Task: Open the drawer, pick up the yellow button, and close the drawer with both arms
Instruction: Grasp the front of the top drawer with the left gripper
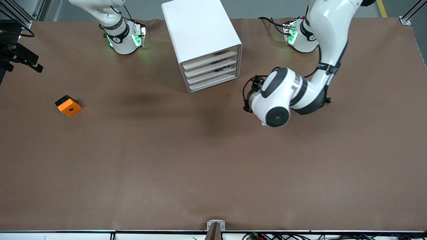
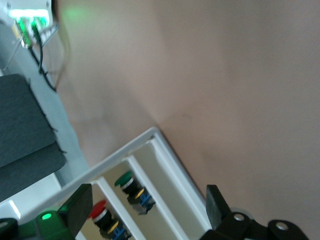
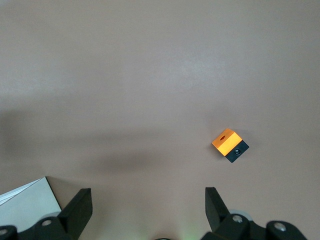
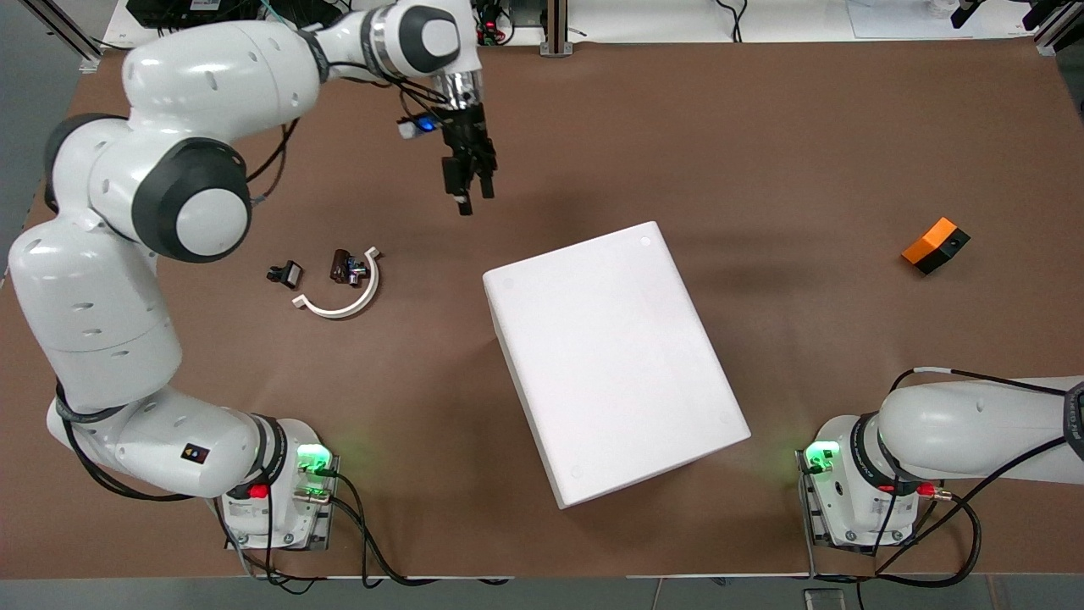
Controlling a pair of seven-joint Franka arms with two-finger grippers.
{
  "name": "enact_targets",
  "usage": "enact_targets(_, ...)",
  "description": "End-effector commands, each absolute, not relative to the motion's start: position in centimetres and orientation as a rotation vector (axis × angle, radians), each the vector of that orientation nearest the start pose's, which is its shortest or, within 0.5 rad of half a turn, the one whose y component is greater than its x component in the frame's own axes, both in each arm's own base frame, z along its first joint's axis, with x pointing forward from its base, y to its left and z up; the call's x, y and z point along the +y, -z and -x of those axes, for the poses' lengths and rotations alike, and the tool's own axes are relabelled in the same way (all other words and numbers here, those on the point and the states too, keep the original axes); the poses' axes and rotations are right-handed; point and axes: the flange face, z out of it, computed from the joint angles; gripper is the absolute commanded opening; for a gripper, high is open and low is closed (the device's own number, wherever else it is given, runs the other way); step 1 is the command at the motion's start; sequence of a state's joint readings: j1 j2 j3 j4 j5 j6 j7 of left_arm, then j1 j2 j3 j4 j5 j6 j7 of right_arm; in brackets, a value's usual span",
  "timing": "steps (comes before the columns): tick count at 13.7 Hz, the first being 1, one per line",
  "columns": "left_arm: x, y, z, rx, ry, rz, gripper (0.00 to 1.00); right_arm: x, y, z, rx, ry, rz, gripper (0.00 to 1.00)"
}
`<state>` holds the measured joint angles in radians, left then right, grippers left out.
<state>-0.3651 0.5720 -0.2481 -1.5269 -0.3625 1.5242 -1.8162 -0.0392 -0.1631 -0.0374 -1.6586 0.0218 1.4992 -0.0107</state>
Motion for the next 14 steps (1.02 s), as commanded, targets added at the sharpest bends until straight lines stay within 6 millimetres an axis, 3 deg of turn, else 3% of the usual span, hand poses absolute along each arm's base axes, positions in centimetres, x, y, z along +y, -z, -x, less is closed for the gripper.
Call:
enact_targets(1,-38.6,-30.0,-51.2,-1.653,-1.087,1.998,1.00,-3.6,-66.6,-48.7,0.112,0.036,3.099,1.00)
enact_targets(4,-40.2,-28.1,-50.3,-1.760,-1.145,1.758,1.00,-3.6,-66.6,-48.6,0.112,0.034,3.099,1.00)
enact_targets(7,-41.9,-27.1,-48.9,-1.769,-1.213,1.635,1.00,-3.6,-66.6,-48.7,0.110,0.036,3.100,1.00)
enact_targets(11,-43.6,-27.3,-47.1,-1.715,-1.286,1.569,1.00,-3.6,-66.6,-48.6,0.107,0.033,3.100,1.00)
enact_targets(14,-45.2,-27.0,-45.8,-1.680,-1.345,1.537,0.90,-3.6,-66.6,-48.6,0.110,0.033,3.100,1.00)
